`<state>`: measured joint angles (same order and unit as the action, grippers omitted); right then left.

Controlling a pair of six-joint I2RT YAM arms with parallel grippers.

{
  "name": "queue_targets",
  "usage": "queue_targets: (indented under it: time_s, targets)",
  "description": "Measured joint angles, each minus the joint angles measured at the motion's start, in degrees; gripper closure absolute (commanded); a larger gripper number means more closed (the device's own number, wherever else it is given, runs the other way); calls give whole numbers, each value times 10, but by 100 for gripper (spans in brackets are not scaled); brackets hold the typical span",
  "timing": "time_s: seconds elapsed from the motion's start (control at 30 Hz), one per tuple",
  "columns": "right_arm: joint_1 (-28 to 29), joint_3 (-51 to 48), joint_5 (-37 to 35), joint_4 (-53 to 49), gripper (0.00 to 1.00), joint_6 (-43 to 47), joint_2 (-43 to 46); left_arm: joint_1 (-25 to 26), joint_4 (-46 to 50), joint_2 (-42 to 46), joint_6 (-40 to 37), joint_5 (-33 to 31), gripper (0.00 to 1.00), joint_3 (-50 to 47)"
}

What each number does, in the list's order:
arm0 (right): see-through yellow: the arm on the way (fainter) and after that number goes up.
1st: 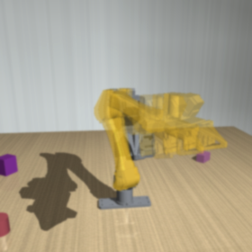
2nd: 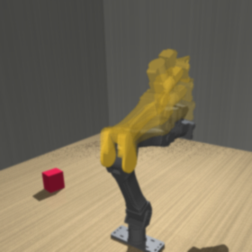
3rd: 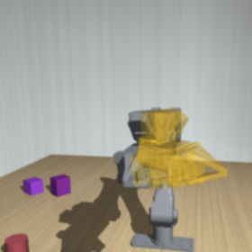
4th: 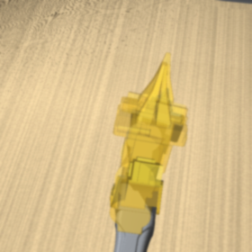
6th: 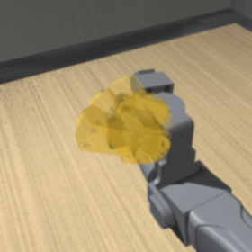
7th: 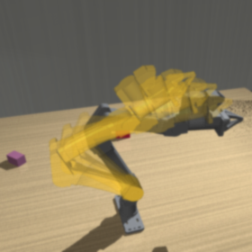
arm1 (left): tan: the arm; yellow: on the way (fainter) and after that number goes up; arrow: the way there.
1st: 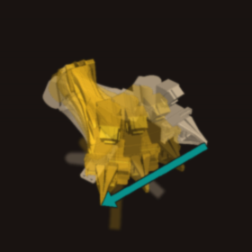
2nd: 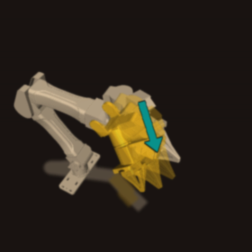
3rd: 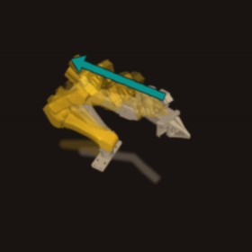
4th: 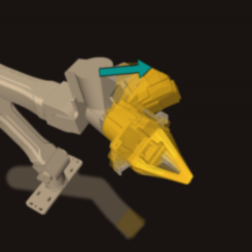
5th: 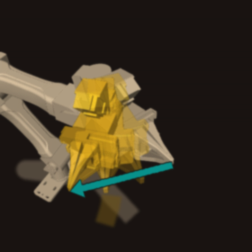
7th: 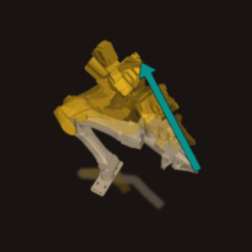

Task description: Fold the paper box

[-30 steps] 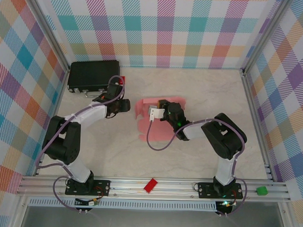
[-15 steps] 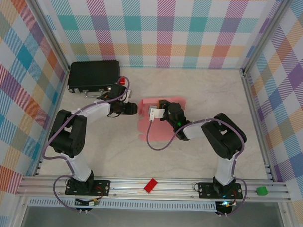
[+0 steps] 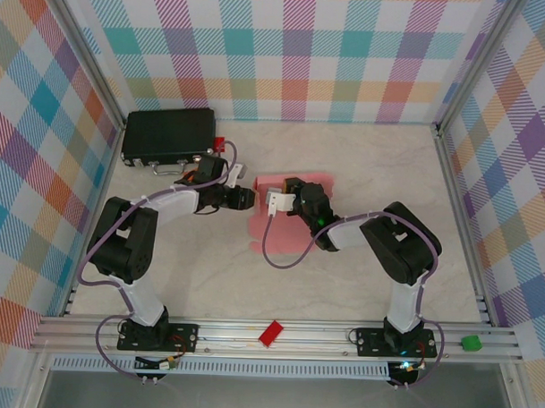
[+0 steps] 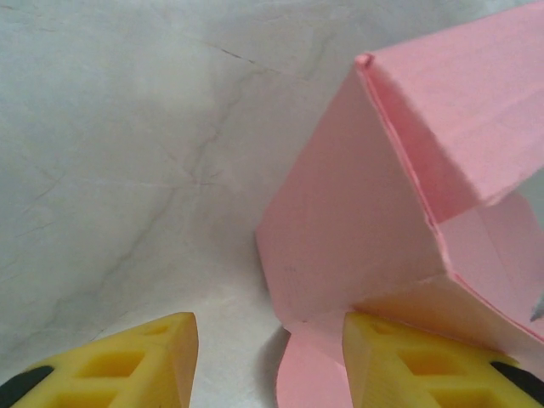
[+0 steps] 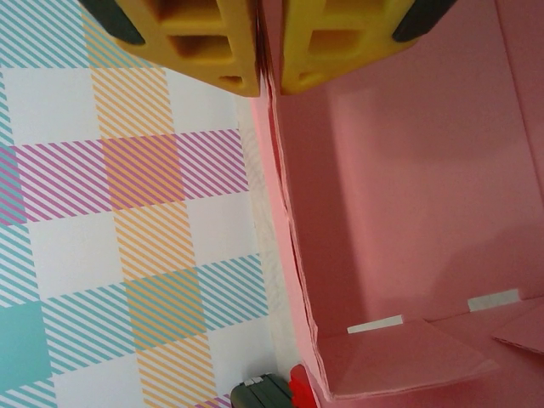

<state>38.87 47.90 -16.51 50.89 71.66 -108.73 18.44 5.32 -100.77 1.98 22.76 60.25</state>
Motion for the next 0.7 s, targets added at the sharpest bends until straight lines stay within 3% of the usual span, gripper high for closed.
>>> queue_targets:
  time_s: [0.7]
  targets:
    - [0,1,-6,-2,85,0,0,22,-80,-48,2,-5,56,-4]
